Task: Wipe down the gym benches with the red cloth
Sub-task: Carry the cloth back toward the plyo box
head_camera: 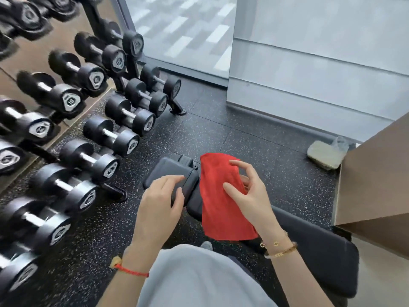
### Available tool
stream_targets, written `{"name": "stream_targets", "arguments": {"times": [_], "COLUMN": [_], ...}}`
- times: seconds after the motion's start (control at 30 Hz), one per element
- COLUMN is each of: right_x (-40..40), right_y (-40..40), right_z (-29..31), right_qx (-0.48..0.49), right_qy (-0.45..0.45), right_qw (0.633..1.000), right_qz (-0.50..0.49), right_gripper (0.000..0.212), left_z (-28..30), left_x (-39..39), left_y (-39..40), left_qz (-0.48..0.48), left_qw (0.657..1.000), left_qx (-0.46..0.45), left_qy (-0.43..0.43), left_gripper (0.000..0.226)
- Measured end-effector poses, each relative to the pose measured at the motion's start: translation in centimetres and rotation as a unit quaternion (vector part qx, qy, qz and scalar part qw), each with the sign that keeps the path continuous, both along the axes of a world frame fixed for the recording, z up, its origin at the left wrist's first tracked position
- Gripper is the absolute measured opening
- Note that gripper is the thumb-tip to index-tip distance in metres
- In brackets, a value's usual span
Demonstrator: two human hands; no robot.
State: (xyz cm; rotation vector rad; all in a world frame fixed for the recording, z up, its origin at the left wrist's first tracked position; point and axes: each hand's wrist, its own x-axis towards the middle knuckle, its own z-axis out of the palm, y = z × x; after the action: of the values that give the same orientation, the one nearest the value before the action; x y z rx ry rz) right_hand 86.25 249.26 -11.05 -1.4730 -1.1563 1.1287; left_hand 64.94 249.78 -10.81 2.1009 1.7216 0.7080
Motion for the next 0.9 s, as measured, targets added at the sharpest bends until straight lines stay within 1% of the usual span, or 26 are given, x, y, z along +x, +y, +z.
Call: {"name": "stream_targets", "arguments": {"times": [0.1, 0.23, 0.4, 0.57, 0.67, 0.9], "right_x": [0.9, 2.5, 3.2, 1.9, 0.3, -4.9], "right_y": [-0.8, -1.9, -3.6, -5.8, -7.3, -10.9], "right_z": [0.3, 0.5, -0.1, -0.4, -0.3, -0.4], "right_qx": [0.001, -0.006, -0.019, -0.026, -0.016, -0.039], "right_qy": [0.006, 0.006, 0.015, 0.023, 0.024, 0.016], "right_qw": [0.999, 0.993, 0.978, 0.950, 0.933, 0.881], "right_qz": [0.037, 0.115, 0.209, 0.310, 0.359, 0.471], "right_gripper": [0.048, 0.047, 0.046, 0.045, 0.044, 0.043], "left_z": [0.6, 1.2, 1.1, 0.7, 0.6, -0.2], "left_x": [1.2, 3.4, 5.8, 6.4, 6.0, 4.4], "left_y": [-2.3, -6.7, -13.0, -19.5, -23.3, -31.6], "left_qz": [0.046, 0.133, 0.259, 0.371, 0.427, 0.562], "left_qw": [0.999, 0.991, 0.965, 0.928, 0.904, 0.827], "left_qx": [0.002, -0.001, -0.004, -0.008, -0.003, -0.014], "left_qy": [-0.009, -0.023, -0.030, -0.024, -0.013, -0.015], "left_gripper": [0.031, 0.029, 0.029, 0.029, 0.029, 0.030]}}
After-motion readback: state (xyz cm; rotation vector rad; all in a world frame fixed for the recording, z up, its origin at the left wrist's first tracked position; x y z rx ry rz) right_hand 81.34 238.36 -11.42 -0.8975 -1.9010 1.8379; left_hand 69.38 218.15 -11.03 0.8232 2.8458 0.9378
